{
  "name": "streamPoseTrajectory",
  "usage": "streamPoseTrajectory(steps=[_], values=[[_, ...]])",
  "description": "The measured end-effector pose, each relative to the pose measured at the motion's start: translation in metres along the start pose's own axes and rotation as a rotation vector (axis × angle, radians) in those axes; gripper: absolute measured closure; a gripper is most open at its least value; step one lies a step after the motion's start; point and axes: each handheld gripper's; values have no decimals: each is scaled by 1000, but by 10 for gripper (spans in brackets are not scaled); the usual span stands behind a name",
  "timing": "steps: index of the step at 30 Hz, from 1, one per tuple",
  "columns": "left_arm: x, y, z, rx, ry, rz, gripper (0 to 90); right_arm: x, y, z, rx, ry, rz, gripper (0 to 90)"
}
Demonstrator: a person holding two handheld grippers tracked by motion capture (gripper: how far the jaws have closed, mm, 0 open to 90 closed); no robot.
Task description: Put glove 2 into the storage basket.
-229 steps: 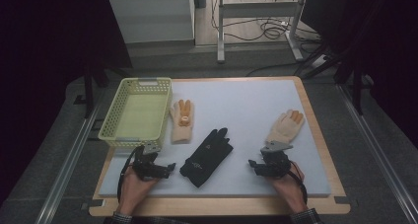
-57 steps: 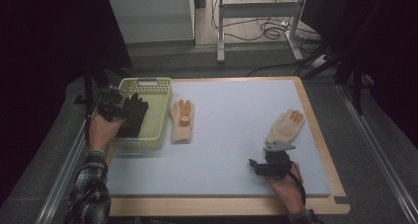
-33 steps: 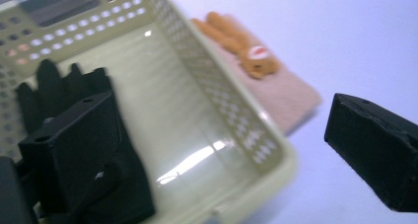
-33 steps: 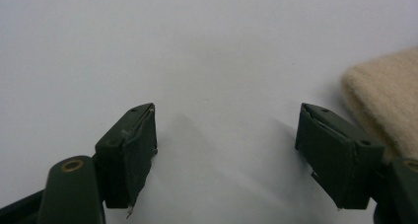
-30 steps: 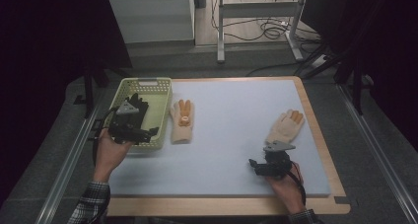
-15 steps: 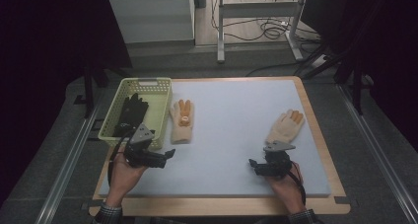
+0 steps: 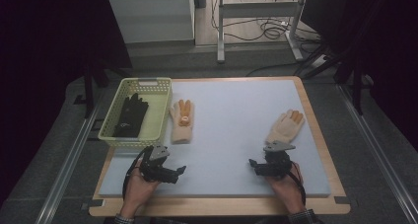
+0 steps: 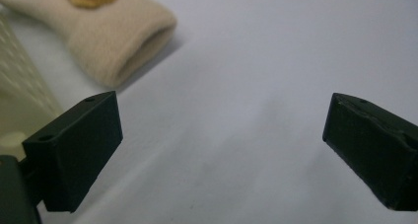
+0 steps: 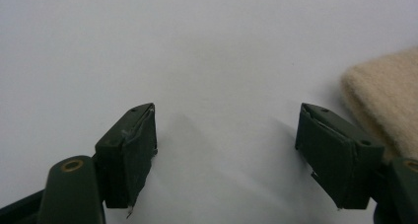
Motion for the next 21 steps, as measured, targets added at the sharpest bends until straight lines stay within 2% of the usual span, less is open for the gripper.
streamPoseTrajectory(steps=[6,8,10,21], values=[[12,3,14,-16,55,-4,21,0,0,0,2,0,-2,231],[15,3,17,-4,74,-22,20,0,0,0,5,1,-1,225],[16,6,17,7,76,-54,18,0,0,0,5,1,0,225],[17,5,17,4,73,-52,20,0,0,0,3,2,3,224]])
Point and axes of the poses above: each handheld gripper's, and its own axes: z roughly forward along the jaws, x roughly out of its underside, y roughly to its left, and after that the axes turned 6 degrees about -x, right-handed
